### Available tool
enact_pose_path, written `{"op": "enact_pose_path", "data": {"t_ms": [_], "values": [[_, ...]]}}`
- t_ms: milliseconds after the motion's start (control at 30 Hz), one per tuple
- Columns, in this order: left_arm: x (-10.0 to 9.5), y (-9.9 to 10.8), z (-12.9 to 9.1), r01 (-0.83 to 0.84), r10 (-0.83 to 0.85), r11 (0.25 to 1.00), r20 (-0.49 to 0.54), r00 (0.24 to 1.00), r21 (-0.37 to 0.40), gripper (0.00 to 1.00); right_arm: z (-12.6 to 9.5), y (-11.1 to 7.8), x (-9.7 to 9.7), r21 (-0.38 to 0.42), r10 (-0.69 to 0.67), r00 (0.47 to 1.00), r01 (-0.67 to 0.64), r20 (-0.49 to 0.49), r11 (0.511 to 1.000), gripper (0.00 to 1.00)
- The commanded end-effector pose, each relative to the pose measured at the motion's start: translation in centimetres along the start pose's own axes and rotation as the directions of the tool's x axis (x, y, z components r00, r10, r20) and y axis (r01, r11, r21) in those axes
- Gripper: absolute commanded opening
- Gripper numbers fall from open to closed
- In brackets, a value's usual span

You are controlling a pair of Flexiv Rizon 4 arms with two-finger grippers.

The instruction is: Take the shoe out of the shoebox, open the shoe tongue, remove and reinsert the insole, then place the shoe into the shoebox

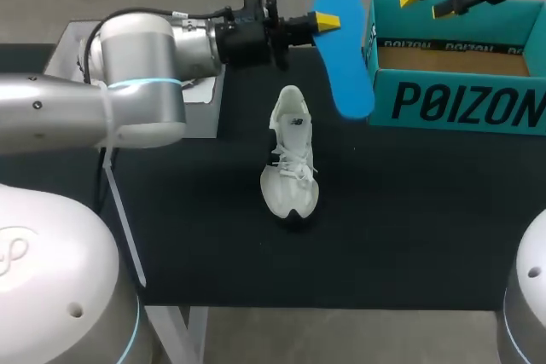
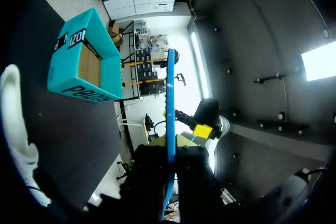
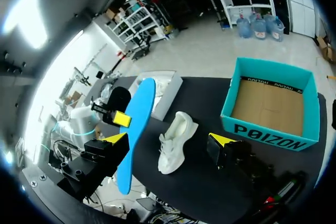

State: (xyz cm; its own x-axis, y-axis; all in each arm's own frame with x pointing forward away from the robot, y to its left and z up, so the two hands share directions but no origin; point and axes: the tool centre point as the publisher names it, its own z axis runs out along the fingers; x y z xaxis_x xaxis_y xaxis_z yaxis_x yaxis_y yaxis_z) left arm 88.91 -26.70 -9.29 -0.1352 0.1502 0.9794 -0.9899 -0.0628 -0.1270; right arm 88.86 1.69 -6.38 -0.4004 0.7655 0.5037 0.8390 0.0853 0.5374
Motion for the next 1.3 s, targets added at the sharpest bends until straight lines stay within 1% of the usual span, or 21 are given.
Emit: {"op": "enact_pose_path", "data": {"t_ms": [33, 133, 167, 200, 233, 267, 300, 333, 367, 400, 433, 567, 633, 767, 833, 900, 933, 967, 1100, 1167, 1300], "values": [[-1.1, -0.9, 0.4, 0.013, -0.014, 0.998, -0.014, 1.0, -0.054, 0.0, -0.1, -0.2, 0.4, -0.003, 0.002, 0.996, -0.002, 0.088, 1.0, 1.0], [-1.4, -1.1, 0.5, 0.028, -0.029, 0.998, -0.015, 0.999, -0.06, 0.0, -0.1, -0.2, 0.4, -0.003, 0.002, 0.996, -0.002, 0.088, 1.0, 1.0], [-1.5, -1.2, 0.5, 0.031, -0.031, 0.998, -0.013, 0.999, -0.063, 0.0, -0.3, -0.1, 1.0, 0.009, -0.019, 0.979, 0.018, 0.203, 1.0, 1.0], [-1.5, -1.2, 0.5, 0.035, -0.036, 0.997, -0.012, 0.999, -0.064, 0.0, -0.6, 0.2, 1.8, 0.026, -0.041, 0.969, 0.035, 0.245, 0.999, 1.0], [-1.6, -1.3, 0.4, 0.042, -0.043, 0.997, -0.01, 0.999, -0.065, 0.0, -0.7, 0.4, 2.5, 0.062, -0.03, 0.959, 0.013, 0.282, 0.998, 1.0], [-1.7, -1.4, 0.4, 0.051, -0.052, 0.997, -0.005, 0.999, -0.066, 0.0, -0.8, 0.5, 3.2, 0.076, -0.005, 0.941, -0.022, 0.338, 0.997, 1.0], [-1.8, -1.4, 0.3, 0.057, -0.057, 0.996, 0.001, 0.998, -0.068, 0.0, -0.7, 0.6, 3.9, 0.109, -0.013, 0.93, -0.029, 0.368, 0.994, 1.0], [-1.9, -1.5, 0.3, 0.064, -0.064, 0.996, 0.01, 0.998, -0.06, 0.0, -0.5, 0.6, 4.4, 0.152, -0.034, 0.906, -0.034, 0.421, 0.988, 1.0], [-2.0, -1.5, 0.4, 0.062, -0.06, 0.996, 0.029, 0.998, -0.061, 0.0, -0.3, 0.6, 4.8, 0.17, -0.028, 0.891, -0.055, 0.454, 0.984, 1.0], [-2.1, -1.6, 0.4, 0.063, -0.061, 0.996, 0.035, 0.998, -0.062, 0.0, -0.1, 0.5, 5.3, 0.216, -0.042, 0.889, -0.064, 0.457, 0.974, 1.0], [-2.1, -1.6, 0.5, 0.066, -0.063, 0.996, 0.034, 0.997, -0.067, 0.0, 0.1, 0.5, 5.8, 0.238, -0.056, 0.885, -0.063, 0.462, 0.969, 1.0], [-2.0, -1.8, 0.8, 0.056, -0.053, 0.996, 0.038, 0.998, -0.068, 0.0, 0.7, 0.2, 7.3, 0.289, -0.079, 0.869, -0.076, 0.489, 0.954, 1.0], [-2.0, -1.8, 1.0, 0.053, -0.05, 0.996, 0.047, 0.998, -0.07, 0.0, 1.2, -0.2, 7.6, 0.328, -0.089, 0.863, -0.092, 0.497, 0.94, 1.0], [-2.1, -1.7, 1.5, 0.049, -0.042, 0.996, 0.077, 0.996, -0.081, 0.0, 2.0, -1.1, 7.8, 0.372, -0.059, 0.861, -0.156, 0.506, 0.915, 1.0], [-2.2, -1.8, 1.5, 0.048, -0.042, 0.995, 0.079, 0.996, -0.082, 0.0, 2.3, -1.6, 7.9, 0.376, -0.034, 0.848, -0.199, 0.529, 0.905, 1.0], [-2.4, -2.0, 1.4, 0.047, -0.042, 0.996, 0.076, 0.996, -0.075, 0.0, 2.4, -1.9, 8.1, 0.351, 0.009, 0.826, -0.249, 0.563, 0.902, 1.0], [-2.5, -2.1, 1.3, 0.048, -0.043, 0.996, 0.072, 0.996, -0.071, 0.0, 2.5, -2.0, 8.1, 0.331, 0.033, 0.83, -0.258, 0.557, 0.907, 1.0], [-2.6, -2.1, 1.4, 0.05, -0.045, 0.996, 0.07, 0.997, -0.07, 0.0, 2.3, -1.8, 8.2, 0.297, 0.06, 0.847, -0.251, 0.528, 0.921, 1.0], [-2.8, -1.9, 1.6, 0.076, -0.071, 0.994, 0.059, 0.996, -0.081, 0.0, 2.3, -1.8, 8.2, 0.297, 0.06, 0.847, -0.251, 0.528, 0.921, 1.0], [-2.9, -1.8, 1.7, 0.109, -0.106, 0.99, 0.037, 0.994, -0.089, 0.0, 2.3, -1.8, 8.2, 0.297, 0.06, 0.847, -0.251, 0.528, 0.921, 1.0], [-3.1, -1.4, 1.5, 0.156, -0.149, 0.983, 0.076, 0.986, -0.102, 0.0, 2.3, -1.8, 8.2, 0.297, 0.06, 0.847, -0.251, 0.528, 0.921, 1.0]]}}
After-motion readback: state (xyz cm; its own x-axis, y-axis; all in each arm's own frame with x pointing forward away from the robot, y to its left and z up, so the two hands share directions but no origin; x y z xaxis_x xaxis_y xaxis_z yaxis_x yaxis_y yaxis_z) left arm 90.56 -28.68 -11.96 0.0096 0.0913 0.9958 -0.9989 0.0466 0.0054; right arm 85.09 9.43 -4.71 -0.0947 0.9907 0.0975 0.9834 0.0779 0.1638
